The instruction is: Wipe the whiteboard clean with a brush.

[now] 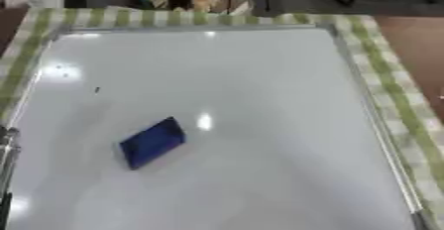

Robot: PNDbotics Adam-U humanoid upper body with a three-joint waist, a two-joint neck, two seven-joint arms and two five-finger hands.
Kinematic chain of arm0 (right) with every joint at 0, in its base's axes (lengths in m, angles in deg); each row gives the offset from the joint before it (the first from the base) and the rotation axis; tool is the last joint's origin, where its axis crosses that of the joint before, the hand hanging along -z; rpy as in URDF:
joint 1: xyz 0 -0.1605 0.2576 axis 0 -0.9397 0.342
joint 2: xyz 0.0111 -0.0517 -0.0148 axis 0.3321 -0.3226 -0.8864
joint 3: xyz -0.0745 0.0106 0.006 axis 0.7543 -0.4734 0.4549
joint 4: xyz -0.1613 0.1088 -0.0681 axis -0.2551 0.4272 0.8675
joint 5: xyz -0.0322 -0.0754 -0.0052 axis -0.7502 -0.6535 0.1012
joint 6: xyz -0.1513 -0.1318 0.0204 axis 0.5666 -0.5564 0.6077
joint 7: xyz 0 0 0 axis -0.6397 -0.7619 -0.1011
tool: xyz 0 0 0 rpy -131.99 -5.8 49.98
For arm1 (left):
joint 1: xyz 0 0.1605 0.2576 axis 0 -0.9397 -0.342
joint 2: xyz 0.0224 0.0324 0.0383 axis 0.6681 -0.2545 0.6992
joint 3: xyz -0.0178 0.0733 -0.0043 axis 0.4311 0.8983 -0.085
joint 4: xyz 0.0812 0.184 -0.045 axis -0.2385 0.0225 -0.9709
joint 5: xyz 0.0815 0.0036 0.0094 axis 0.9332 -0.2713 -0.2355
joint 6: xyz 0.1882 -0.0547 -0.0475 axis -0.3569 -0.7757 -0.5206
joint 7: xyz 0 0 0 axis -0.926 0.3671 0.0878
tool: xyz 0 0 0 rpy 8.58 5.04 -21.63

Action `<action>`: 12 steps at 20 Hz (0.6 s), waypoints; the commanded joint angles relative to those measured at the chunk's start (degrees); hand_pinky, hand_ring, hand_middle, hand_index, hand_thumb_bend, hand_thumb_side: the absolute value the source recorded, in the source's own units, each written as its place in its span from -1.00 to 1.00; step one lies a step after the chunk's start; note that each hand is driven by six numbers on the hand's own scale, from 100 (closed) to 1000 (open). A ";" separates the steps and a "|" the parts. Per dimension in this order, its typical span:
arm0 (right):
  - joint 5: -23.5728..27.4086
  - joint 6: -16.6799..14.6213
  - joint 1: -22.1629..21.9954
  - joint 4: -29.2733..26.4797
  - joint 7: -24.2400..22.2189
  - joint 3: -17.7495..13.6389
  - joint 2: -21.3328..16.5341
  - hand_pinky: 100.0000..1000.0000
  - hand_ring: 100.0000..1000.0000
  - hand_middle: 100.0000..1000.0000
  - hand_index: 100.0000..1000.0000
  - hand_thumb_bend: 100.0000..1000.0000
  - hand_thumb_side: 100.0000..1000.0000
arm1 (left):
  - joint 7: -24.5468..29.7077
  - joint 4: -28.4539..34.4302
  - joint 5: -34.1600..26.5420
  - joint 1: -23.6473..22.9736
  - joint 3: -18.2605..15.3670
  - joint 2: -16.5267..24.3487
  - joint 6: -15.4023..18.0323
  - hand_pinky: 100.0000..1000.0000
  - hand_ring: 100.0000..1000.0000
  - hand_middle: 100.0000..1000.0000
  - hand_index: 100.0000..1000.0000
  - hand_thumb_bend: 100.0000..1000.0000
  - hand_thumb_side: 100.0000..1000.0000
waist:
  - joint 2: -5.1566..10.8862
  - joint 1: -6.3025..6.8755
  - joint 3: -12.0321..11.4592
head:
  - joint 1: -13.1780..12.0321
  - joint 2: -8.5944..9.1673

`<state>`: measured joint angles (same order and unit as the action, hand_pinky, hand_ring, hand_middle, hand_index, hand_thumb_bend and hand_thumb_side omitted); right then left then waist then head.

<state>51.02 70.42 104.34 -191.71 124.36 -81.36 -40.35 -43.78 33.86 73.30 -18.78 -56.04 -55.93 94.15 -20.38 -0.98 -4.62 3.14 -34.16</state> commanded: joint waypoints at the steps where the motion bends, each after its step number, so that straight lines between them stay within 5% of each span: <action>1: 0.20 0.13 0.33 -0.73 -0.14 -0.36 -1.07 0.53 0.71 0.42 0.59 -1.00 1.00 | 5.52 1.02 7.50 1.87 -0.40 4.86 -9.15 -0.12 0.22 0.28 0.72 -1.00 1.00 | 1.66 0.12 -0.05 | 0.33 -0.04; 6: 0.29 0.23 -0.05 -0.73 -0.36 -0.23 -1.07 0.53 0.71 0.42 0.59 -1.00 1.00 | 19.75 1.02 22.55 5.44 2.36 10.34 -20.89 -0.21 0.18 0.29 0.74 -1.00 0.98 | 2.12 0.27 -0.06 | 0.45 -0.16; 12: 0.45 0.25 -0.32 -0.73 -0.65 -0.06 -0.97 0.53 0.71 0.42 0.59 -1.00 1.00 | 40.92 1.02 35.29 9.46 7.80 15.34 -26.09 -0.42 0.06 0.30 0.84 -1.00 1.00 | 2.54 0.46 0.03 | 0.46 -0.20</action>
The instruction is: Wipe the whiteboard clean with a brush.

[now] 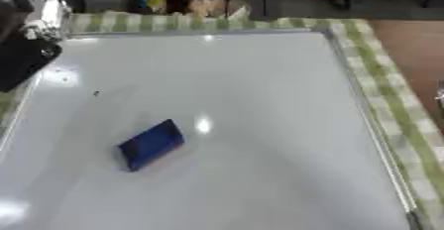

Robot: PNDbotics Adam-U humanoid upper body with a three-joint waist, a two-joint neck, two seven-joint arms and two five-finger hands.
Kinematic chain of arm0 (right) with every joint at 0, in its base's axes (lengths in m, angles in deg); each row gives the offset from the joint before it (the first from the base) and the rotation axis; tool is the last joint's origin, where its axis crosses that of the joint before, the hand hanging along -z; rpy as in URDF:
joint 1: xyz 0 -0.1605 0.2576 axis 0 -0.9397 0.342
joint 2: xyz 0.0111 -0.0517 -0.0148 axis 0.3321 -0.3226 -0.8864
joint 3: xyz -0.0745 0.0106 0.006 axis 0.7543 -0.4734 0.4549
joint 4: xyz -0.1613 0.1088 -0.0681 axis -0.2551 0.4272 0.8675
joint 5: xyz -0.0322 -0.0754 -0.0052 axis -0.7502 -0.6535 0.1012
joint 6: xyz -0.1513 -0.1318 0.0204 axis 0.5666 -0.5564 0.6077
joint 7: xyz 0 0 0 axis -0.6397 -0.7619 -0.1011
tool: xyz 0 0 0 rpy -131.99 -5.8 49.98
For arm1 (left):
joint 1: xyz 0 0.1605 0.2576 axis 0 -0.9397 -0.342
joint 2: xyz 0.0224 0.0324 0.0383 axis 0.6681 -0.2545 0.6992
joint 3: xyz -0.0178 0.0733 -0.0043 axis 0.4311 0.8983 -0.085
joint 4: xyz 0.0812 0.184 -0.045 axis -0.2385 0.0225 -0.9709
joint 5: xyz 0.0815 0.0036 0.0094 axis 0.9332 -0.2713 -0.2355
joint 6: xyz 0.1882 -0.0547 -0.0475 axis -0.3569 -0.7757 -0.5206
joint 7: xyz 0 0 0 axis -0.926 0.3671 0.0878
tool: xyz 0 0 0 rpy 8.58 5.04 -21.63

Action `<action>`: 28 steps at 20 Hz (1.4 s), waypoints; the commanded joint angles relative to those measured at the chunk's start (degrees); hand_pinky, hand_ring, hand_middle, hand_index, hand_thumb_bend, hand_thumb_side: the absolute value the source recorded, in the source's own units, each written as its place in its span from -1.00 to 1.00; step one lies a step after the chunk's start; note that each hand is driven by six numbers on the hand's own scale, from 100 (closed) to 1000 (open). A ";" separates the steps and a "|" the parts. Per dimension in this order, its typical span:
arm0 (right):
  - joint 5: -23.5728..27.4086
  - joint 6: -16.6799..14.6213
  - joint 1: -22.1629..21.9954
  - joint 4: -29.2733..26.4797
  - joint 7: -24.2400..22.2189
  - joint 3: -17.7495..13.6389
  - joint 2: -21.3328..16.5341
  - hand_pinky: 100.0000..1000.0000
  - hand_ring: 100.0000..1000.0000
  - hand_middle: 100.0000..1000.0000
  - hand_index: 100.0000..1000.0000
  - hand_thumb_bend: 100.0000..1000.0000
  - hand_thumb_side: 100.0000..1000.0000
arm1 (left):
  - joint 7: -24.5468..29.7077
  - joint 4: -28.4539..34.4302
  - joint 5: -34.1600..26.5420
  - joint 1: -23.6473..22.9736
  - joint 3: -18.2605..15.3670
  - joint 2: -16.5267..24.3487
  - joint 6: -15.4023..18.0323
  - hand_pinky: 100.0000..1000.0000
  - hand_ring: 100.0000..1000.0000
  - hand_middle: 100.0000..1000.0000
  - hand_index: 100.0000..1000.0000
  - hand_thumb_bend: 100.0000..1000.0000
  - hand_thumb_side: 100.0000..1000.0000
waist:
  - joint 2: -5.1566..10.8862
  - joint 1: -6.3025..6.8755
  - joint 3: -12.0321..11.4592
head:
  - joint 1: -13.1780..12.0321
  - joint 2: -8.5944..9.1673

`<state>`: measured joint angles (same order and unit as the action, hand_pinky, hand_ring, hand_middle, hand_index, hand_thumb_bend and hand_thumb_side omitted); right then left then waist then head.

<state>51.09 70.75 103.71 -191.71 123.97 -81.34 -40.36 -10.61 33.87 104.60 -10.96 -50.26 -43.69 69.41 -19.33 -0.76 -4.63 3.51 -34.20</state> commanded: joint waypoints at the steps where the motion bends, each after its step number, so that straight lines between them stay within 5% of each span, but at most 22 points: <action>1: 0.42 -0.08 0.27 -0.73 -0.30 -0.05 -0.94 0.53 0.71 0.42 0.59 -1.00 1.00 | 11.22 1.02 4.70 2.19 2.81 3.49 -1.61 -0.43 0.05 0.30 0.83 -1.00 1.00 | 1.54 0.28 0.04 | 0.08 -0.13; 10: 0.76 -0.13 0.15 -0.73 -0.58 0.25 -0.70 0.53 0.71 0.42 0.59 -1.00 1.00 | 33.97 1.02 5.10 5.14 8.54 3.19 -1.13 -0.27 0.16 0.43 0.85 -1.00 1.00 | 1.66 0.42 0.19 | -0.08 0.45; 13: 0.87 -0.17 0.20 -0.73 -0.68 0.33 -0.65 0.53 0.72 0.41 0.59 -1.00 1.00 | 38.03 1.02 5.36 5.19 9.50 3.08 -0.61 -0.23 0.18 0.44 0.84 -0.68 1.00 | 1.62 0.44 0.25 | -0.09 0.57; 18: 1.04 -0.26 0.25 -0.73 -0.86 0.48 -0.66 0.53 0.72 0.41 0.59 -1.00 1.00 | 39.61 0.90 4.65 4.16 11.03 4.09 -0.33 -0.19 0.22 0.47 0.89 -0.30 1.00 | 1.57 0.48 0.16 | -0.14 0.59; 28: 1.41 -0.34 0.25 -0.73 -1.19 0.68 -0.61 0.54 0.72 0.41 0.59 -1.00 1.00 | 39.65 -2.84 3.63 1.80 14.33 5.40 -1.22 -0.06 0.32 0.54 0.98 0.13 1.00 | 1.44 0.43 0.28 | -0.29 0.67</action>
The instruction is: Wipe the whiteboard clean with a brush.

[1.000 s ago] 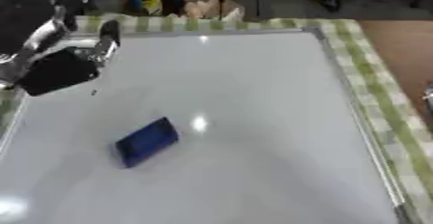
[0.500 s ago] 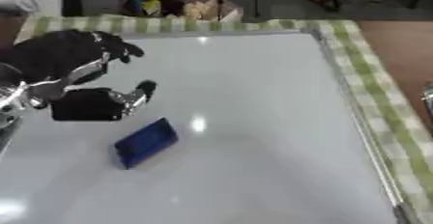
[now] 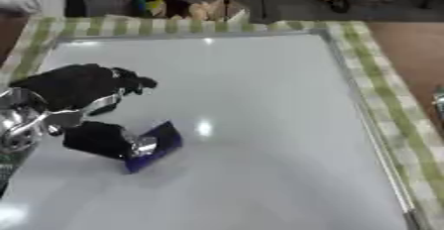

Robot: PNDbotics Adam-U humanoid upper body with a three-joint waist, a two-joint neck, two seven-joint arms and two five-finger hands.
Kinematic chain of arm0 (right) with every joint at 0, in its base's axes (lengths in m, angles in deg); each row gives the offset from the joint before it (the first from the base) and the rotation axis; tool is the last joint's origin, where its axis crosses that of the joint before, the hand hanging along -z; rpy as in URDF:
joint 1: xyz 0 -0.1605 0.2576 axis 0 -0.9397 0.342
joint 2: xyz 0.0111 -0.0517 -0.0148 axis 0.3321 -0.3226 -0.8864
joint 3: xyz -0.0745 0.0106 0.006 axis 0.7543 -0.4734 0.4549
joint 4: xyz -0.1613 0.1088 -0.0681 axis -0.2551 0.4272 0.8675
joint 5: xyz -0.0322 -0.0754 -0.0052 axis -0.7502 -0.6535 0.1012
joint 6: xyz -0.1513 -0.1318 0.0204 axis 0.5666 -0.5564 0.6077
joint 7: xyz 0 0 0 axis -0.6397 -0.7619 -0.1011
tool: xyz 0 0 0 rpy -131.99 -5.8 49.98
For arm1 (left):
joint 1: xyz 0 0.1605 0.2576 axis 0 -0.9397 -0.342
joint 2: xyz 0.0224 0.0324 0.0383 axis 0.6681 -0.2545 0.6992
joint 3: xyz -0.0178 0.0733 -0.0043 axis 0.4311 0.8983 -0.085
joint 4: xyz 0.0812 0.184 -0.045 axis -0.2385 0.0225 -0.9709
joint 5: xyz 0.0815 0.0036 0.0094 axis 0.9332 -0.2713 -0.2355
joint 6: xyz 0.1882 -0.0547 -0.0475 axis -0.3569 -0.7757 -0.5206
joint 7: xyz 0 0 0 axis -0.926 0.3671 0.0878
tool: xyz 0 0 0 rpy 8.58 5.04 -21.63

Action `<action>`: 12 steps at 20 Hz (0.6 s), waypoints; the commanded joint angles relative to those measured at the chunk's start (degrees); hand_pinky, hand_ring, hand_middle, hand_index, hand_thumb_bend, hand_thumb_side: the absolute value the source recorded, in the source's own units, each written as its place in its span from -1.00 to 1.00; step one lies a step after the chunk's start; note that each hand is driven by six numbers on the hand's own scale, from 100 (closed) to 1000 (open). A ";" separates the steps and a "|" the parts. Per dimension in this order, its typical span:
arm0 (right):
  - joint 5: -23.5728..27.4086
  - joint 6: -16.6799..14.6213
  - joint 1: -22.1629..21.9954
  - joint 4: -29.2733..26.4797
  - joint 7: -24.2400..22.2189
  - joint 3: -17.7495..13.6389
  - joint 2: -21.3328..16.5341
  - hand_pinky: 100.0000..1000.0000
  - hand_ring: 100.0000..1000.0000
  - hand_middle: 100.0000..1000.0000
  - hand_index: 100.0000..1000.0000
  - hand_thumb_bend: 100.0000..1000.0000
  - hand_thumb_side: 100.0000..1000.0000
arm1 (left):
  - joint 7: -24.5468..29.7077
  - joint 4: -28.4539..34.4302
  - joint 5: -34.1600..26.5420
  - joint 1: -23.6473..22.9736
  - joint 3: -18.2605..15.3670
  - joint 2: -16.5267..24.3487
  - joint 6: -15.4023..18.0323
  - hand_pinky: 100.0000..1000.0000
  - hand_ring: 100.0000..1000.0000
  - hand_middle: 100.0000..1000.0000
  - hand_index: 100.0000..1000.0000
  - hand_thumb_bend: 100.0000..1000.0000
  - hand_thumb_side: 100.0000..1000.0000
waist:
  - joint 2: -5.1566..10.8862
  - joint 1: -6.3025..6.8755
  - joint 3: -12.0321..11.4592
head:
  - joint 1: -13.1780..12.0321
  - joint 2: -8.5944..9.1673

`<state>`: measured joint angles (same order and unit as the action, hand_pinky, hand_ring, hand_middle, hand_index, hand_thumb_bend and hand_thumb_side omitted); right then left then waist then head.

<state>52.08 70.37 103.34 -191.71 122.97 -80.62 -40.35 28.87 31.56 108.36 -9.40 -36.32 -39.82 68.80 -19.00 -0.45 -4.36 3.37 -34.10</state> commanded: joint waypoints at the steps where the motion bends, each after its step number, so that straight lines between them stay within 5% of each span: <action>1: 0.45 0.03 0.63 -0.73 -0.21 -0.02 -0.60 0.54 0.72 0.41 0.59 -1.00 1.00 | 0.18 -1.15 0.21 0.09 0.63 1.53 -0.65 -0.06 0.32 0.54 0.98 0.11 1.00 | 1.10 0.11 0.03 | -0.19 0.61; 6: 0.61 0.02 0.63 -0.73 -0.31 0.06 -0.54 0.54 0.72 0.41 0.59 -1.00 1.00 | 0.18 -4.24 0.39 -0.77 1.51 0.98 -0.68 -0.07 0.32 0.54 0.99 -0.09 0.96 | 0.93 0.06 0.09 | -0.25 0.65; 12: 0.78 0.17 0.60 -0.73 -0.37 0.11 -0.51 0.54 0.72 0.40 0.59 -1.00 1.00 | 0.18 -7.20 -1.18 -1.37 1.65 -0.37 -2.35 -0.10 0.31 0.52 0.98 -0.01 0.98 | 0.65 -0.06 0.12 | -0.27 0.66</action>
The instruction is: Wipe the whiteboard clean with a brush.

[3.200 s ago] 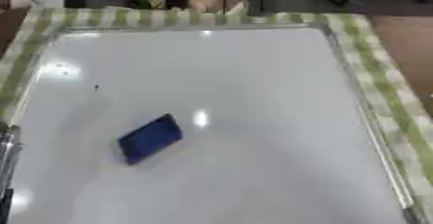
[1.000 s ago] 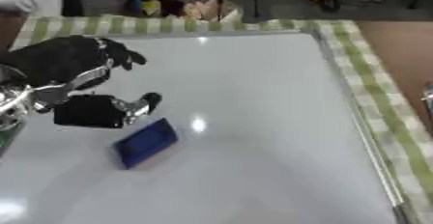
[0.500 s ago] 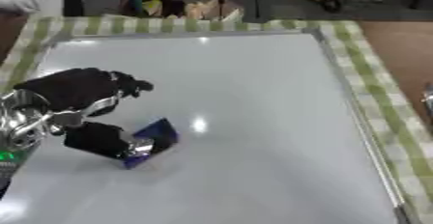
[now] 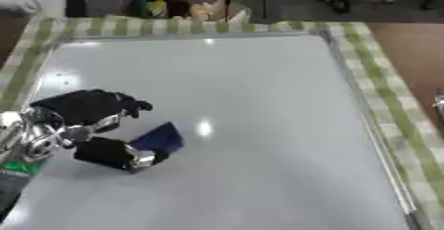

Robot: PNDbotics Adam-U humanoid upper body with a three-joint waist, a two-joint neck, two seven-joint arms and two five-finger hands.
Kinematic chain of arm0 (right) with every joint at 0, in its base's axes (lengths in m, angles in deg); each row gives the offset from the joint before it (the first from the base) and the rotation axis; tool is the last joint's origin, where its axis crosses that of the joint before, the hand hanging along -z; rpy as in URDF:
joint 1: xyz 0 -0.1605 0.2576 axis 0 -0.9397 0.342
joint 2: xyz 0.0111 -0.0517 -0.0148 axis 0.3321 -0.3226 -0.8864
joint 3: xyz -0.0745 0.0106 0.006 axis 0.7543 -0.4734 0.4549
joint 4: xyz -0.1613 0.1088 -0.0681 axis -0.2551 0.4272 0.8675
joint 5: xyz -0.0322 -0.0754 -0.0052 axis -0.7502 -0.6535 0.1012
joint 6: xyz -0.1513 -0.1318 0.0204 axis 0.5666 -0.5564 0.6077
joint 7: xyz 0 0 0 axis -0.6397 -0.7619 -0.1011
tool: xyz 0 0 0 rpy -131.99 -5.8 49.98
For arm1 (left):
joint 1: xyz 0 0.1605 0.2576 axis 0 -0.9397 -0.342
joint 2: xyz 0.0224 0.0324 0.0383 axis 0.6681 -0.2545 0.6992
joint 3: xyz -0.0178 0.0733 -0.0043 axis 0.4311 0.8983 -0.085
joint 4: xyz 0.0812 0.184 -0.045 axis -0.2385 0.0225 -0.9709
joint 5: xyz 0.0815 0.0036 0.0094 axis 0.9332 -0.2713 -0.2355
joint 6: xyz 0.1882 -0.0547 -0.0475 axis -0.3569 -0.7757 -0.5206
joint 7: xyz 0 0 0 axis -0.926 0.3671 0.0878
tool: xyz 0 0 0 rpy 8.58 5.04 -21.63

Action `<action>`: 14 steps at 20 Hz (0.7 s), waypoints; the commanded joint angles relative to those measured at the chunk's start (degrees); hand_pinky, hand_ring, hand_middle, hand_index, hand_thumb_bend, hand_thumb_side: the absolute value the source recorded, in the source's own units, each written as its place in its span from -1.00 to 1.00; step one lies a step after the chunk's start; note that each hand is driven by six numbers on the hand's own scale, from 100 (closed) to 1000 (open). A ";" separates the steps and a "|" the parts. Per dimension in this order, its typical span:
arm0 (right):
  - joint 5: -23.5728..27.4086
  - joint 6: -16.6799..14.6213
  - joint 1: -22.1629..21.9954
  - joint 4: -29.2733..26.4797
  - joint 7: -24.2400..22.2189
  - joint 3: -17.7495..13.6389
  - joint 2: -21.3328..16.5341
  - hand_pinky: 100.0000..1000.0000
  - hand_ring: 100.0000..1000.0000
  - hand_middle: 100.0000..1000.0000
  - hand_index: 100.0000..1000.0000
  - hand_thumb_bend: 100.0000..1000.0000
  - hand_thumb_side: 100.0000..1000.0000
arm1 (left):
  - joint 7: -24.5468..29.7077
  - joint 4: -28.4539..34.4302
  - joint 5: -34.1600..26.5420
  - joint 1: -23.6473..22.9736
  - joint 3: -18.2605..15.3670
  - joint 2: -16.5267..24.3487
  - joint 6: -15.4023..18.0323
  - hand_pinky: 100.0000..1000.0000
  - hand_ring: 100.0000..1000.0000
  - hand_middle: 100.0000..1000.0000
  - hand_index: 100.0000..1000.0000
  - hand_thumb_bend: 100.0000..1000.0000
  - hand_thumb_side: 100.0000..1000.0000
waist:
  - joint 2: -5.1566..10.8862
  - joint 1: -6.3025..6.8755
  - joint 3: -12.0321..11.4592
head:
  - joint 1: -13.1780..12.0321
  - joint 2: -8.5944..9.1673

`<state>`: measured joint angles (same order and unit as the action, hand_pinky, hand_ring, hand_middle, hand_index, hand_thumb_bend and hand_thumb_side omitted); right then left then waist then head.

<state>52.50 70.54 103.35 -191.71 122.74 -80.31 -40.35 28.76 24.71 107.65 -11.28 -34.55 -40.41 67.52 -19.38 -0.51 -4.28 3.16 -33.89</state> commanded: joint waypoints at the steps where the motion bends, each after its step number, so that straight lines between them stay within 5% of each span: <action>1: 0.37 0.00 0.61 -0.73 -0.13 -0.21 -0.51 0.54 0.72 0.40 0.59 -1.00 1.00 | 0.28 -0.61 -0.50 0.46 -0.17 0.01 -1.38 -0.10 0.30 0.51 0.97 -0.02 0.98 | 0.99 -0.02 0.05 | -0.09 0.48; 14: 0.55 -0.01 0.59 -0.73 -0.30 -0.13 -0.40 0.54 0.73 0.40 0.59 -1.00 1.00 | -1.68 -4.30 1.46 0.40 0.56 -1.50 -2.67 -0.11 0.30 0.44 0.85 -0.02 0.94 | 0.87 -0.07 0.32 | -0.27 0.70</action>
<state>52.58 70.59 103.35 -191.71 122.66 -80.30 -40.33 27.21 20.28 108.41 -11.54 -34.11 -42.41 65.26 -19.45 -0.66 -3.94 3.07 -33.65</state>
